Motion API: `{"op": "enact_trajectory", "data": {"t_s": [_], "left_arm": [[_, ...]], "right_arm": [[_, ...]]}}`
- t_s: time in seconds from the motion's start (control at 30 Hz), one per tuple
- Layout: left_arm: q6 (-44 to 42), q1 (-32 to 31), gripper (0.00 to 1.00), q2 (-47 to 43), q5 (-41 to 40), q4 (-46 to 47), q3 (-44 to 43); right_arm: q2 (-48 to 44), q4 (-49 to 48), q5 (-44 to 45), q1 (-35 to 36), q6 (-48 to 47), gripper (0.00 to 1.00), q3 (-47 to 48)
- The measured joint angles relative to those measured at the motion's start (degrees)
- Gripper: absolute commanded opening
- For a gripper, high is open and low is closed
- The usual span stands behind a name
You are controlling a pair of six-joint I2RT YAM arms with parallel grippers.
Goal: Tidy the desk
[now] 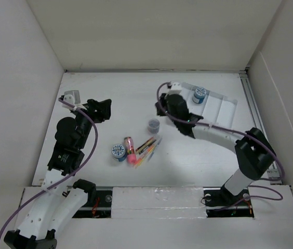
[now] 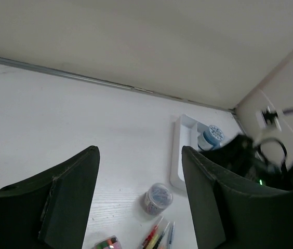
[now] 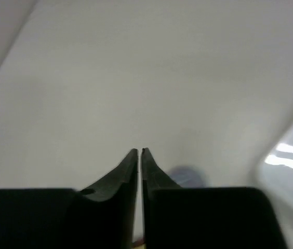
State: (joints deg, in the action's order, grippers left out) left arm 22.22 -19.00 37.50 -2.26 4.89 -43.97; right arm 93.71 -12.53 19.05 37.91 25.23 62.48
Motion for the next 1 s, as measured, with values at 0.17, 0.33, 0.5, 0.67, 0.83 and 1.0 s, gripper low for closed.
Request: {"op": "enact_trajectory", "data": {"t_s": [0.17, 0.33, 0.5, 0.67, 0.83, 1.0], "left_arm": [[2.1, 0.0, 0.65, -0.85, -7.21, -1.88, 0.0], [3.32, 0.0, 0.69, -1.2, -12.07, -3.82, -0.02], [3.78, 0.0, 0.7, -2.6, -14.34, -4.35, -0.02], [3.8, 0.0, 0.7, -3.17, -14.27, -4.31, -0.02], [3.78, 0.0, 0.7, -3.23, -13.94, -4.31, -0.02], [3.78, 0.0, 0.7, -3.19, -13.16, -4.31, -0.02]], "right_arm": [[-1.79, -3.89, -6.97, 18.16, -3.54, 0.91, -4.17], [-1.18, -3.76, -13.7, 22.95, -5.86, 1.0, -3.98], [4.33, -2.43, -14.8, 25.94, -7.63, 1.0, -0.37], [10.25, 1.29, -14.14, 29.31, -9.66, 0.98, 4.9], [12.87, 3.52, -13.49, 30.01, -11.02, 0.97, 8.17], [15.17, 5.25, -12.13, 30.18, -11.63, 0.97, 9.79]]}}
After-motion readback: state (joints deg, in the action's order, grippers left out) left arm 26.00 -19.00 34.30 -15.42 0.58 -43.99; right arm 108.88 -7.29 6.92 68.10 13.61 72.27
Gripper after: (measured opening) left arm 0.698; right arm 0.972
